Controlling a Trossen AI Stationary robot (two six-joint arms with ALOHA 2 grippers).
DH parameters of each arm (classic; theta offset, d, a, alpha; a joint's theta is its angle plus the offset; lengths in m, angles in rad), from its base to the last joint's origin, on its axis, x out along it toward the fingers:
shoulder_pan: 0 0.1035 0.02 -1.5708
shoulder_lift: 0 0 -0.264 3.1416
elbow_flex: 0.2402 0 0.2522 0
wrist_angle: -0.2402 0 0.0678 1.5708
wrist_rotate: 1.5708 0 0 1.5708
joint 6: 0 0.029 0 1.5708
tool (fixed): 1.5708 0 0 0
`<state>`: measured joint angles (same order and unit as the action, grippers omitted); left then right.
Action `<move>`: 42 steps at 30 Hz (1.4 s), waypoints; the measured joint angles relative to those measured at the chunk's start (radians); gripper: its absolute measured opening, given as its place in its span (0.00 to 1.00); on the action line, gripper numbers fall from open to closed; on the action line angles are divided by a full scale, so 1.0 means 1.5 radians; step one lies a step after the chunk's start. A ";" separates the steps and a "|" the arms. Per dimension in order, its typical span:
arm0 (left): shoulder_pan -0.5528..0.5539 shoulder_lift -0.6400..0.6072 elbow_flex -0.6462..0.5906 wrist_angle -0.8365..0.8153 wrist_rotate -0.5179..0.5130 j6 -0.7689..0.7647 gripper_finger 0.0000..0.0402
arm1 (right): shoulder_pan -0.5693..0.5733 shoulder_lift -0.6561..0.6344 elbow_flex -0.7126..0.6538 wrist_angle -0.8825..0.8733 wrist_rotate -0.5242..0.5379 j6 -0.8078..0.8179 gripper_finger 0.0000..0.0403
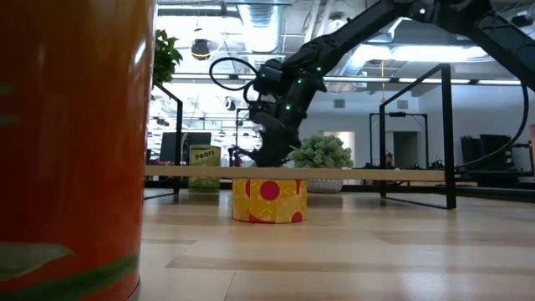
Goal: Pick and place cans onto a shelf
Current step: Put the canned corn on the shelf
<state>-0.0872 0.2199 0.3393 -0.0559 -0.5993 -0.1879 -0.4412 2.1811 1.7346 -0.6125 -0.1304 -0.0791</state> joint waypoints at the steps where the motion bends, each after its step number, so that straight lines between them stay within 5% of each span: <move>1: 0.000 0.000 0.000 0.000 0.000 0.000 0.23 | -0.001 0.000 0.000 0.000 0.002 0.000 0.40; 9: 0.000 0.000 0.000 -0.002 0.000 0.000 0.23 | -0.001 0.000 0.000 -0.006 0.008 -0.005 0.39; 13: 0.000 0.000 0.000 -0.002 0.000 0.000 0.23 | 0.004 -0.001 0.001 -0.032 0.077 -0.002 0.36; 17: 0.000 0.000 0.000 -0.002 0.000 0.000 0.23 | 0.013 -0.001 0.001 -0.046 0.155 0.000 0.27; 25: 0.000 0.000 0.000 -0.002 0.000 0.000 0.23 | 0.028 -0.002 0.001 -0.042 0.161 0.000 0.03; 42: 0.000 0.000 0.000 -0.002 0.000 0.000 0.23 | 0.073 -0.096 0.124 -0.161 0.173 0.109 0.02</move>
<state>-0.0874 0.2199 0.3393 -0.0582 -0.5994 -0.1876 -0.3313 2.0372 1.9202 -0.8544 0.1287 0.0849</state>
